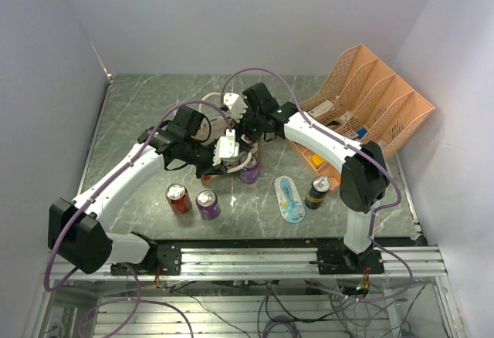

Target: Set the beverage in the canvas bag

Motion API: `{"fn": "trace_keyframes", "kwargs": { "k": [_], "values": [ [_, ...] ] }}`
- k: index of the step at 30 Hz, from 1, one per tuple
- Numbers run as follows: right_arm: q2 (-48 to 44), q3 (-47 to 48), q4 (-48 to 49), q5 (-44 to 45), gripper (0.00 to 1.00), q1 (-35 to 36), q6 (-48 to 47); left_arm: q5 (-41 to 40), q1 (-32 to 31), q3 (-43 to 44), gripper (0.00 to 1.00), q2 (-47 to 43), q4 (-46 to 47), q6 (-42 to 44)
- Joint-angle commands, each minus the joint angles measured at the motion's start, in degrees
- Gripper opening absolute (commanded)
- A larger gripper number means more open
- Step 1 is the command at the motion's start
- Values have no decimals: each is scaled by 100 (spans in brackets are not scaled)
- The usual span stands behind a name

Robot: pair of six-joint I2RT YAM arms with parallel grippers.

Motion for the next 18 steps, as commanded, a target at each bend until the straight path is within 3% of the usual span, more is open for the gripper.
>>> {"fn": "trace_keyframes", "kwargs": {
  "k": [1, 11, 14, 18],
  "values": [
    [-196, 320, -176, -19, 84, -33, 38, 55, -46, 112, 8, -57, 45, -18],
    [-904, 405, -42, 121, 91, -37, -48, 20, -41, 116, 13, -104, 95, -118],
    [-1182, 228, 89, 160, 92, -55, -77, 5, -42, 156, 23, -136, 94, -143],
    [-1653, -234, 318, 135, 93, -219, -116, -75, -46, 168, 50, -231, 91, -255]
  ]
}}
